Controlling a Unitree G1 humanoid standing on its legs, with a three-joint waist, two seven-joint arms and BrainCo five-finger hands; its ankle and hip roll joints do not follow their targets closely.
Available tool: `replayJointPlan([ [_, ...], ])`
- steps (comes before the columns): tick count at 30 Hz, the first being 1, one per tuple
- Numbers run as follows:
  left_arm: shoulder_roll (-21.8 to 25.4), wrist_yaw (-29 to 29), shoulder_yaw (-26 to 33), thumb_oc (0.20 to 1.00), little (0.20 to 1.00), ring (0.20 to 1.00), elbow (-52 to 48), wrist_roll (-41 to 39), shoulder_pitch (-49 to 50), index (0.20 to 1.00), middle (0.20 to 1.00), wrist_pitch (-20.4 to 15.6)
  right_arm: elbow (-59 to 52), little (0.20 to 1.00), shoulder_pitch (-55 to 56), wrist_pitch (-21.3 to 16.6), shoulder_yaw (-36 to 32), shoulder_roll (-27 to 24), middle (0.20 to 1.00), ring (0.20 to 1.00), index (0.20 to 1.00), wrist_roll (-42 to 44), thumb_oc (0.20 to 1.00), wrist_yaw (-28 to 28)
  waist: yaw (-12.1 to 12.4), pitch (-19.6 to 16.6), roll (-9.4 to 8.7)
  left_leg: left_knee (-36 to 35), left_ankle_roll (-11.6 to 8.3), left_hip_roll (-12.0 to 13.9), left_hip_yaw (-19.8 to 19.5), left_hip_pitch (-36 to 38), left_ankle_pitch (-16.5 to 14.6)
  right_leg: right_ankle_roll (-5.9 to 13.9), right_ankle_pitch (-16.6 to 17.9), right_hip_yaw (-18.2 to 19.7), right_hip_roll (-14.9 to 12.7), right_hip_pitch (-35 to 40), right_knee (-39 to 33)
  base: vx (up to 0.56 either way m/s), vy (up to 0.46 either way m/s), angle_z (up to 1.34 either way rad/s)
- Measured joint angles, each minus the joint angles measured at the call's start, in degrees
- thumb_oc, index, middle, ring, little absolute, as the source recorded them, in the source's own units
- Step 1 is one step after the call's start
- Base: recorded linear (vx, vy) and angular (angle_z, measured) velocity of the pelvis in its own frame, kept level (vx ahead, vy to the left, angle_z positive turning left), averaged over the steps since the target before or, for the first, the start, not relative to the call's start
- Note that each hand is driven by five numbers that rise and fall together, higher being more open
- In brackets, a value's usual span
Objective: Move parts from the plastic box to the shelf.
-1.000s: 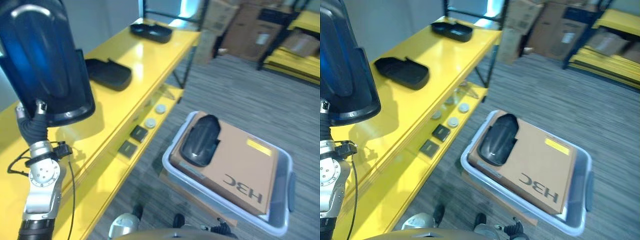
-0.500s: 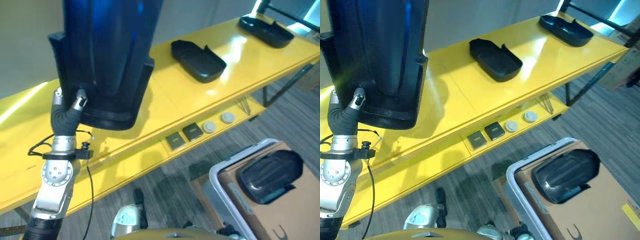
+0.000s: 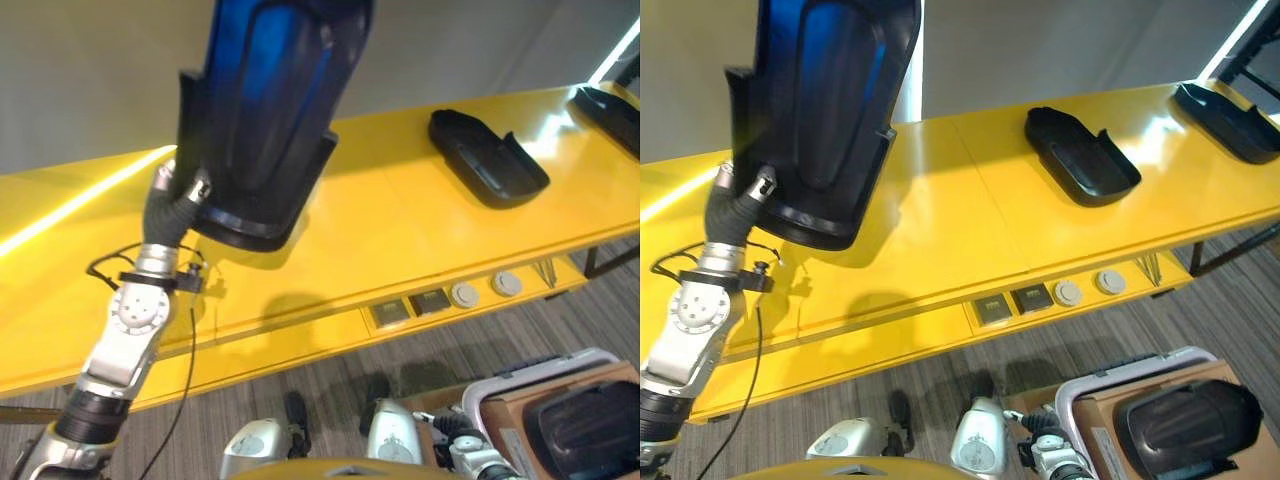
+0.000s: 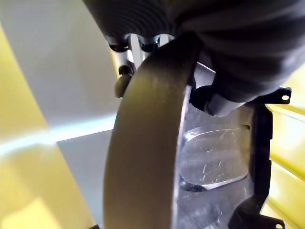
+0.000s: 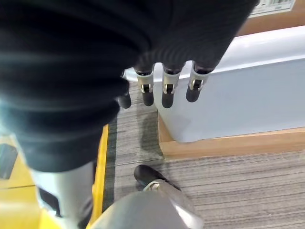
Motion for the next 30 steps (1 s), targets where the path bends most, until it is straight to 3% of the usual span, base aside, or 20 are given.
replayJointPlan([
  [3,-0.08,0.22,0.26,0.2,0.2,0.2,0.0,-0.21,1.88,0.2,0.2,1.88,-1.59,1.0,0.4,0.06,0.08,0.16,1.0,1.0,1.0,-0.38,1.0,0.22,1.11,-0.44,-0.34,0.27,-0.18,0.24,0.46,1.38,-0.75,0.29,0.5,-0.96,1.44,4.95,0.83,0.1,-0.189,-0.17],
  [6,-0.57,0.21,0.49,0.2,0.2,0.2,-0.03,-1.01,1.57,0.2,0.2,3.46,-1.9,1.0,0.08,0.33,0.03,0.4,1.0,1.0,1.0,-0.89,1.0,0.17,0.67,-1.34,-1.2,-0.01,0.45,0.23,0.92,1.85,-0.27,1.14,1.85,-1.0,1.55,12.77,-6.7,0.1,-0.117,-0.22],
  [7,-0.65,0.18,0.49,0.2,0.2,0.2,-0.02,-1.08,1.24,0.2,0.2,4.36,-1.77,1.0,0.11,1.18,0.08,1.26,1.0,1.0,1.0,-0.88,1.0,0.11,-0.1,-2.4,-2.66,-0.04,0.56,0.24,0.96,2.15,-0.18,1.25,3.13,-0.92,1.41,17.54,-11.66,0.09,-0.082,-0.15],
  [9,-0.64,-0.05,0.48,0.2,0.2,0.2,-0.17,-1.24,1.04,0.2,0.2,5.36,-1.83,1.0,0.68,2.25,0.02,2.19,1.0,1.0,1.0,-0.85,1.0,0.01,-0.6,-3.53,-4.47,-0.11,0.31,0.23,1.13,2.33,-0.01,1.15,5.41,-0.96,1.26,20.82,-14.66,0.09,-0.072,-0.16],
  [10,-0.91,-0.06,0.44,0.2,0.2,0.2,-0.37,-1.37,1.04,0.2,0.2,6.47,-1.96,1.0,1.28,2.68,0.09,2.69,1.0,1.0,1.0,-0.86,1.0,-0.07,-1.16,-4.2,-5.54,-0.57,-0.52,0.57,1.33,2.46,0.52,1.63,4.48,-0.83,1.62,21.6,-15.03,0.07,-0.046,-0.09],
  [15,-1.73,0.14,-0.71,0.2,0.2,0.2,-1.3,-2.32,1.07,0.2,0.2,10.07,-4.11,1.0,2.35,3.46,0.09,2.75,1.0,1.0,1.0,-0.83,1.0,-0.15,-2.97,-4.83,-4.22,-3.7,-3.4,2.78,1.31,3.39,2.59,0.31,3.04,-0.81,4.18,21.35,-14.9,0.05,-0.021,-0.04],
  [16,-2.03,0.29,-1.14,0.2,0.2,0.2,-1.28,-2.34,1.06,0.2,0.2,11.48,-4.16,1.0,2.64,3.75,0.07,2.59,1.0,1.0,1.0,-0.83,1.0,-0.17,-3.35,-5.51,-3.19,-3.72,-3.96,3.48,1.25,3.24,2.67,-0.12,2.06,-0.63,4.81,21.07,-15.09,0.05,-0.018,-0.06],
  [21,-4.97,5.63,-1.1,0.2,0.2,0.2,0.79,-5.3,0.99,0.2,0.2,14.93,-4.64,1.0,4.08,5.1,0.35,2.09,1.0,1.0,1.0,-0.84,1.0,-0.13,-3.87,-6.78,-1.07,-3.72,-4.29,4.3,1.15,2.58,2.81,-0.54,1.81,-0.55,5.55,20.26,-15.27,0.05,-0.009,-0.01],
  [23,-6.28,10.78,-0.93,0.2,0.2,0.2,4.43,-8.94,0.98,0.2,0.2,17.32,-6.66,1.0,5.33,6.07,1.42,1.99,1.0,1.0,1.0,-0.92,1.0,-0.01,-4.26,-7.19,-0.6,-3.72,-4.4,4.51,1.18,2.65,2.89,-0.62,1.82,-0.56,5.73,20.21,-15.27,0.03,-0.036,-0.03],
  [30,-6.6,18.21,-0.04,0.2,0.2,0.2,14.27,-7.42,1.01,0.2,0.2,23.51,-8.52,1.0,6.42,8.34,2.28,1.97,1.0,1.0,1.0,-2.11,1.0,0.32,-5.43,-7.21,-0.52,-3.71,-4.68,4.57,2.31,3.0,3.13,-1.05,2.32,0.41,5.72,20.15,-15.27,0.01,-0.019,-0.07],
])
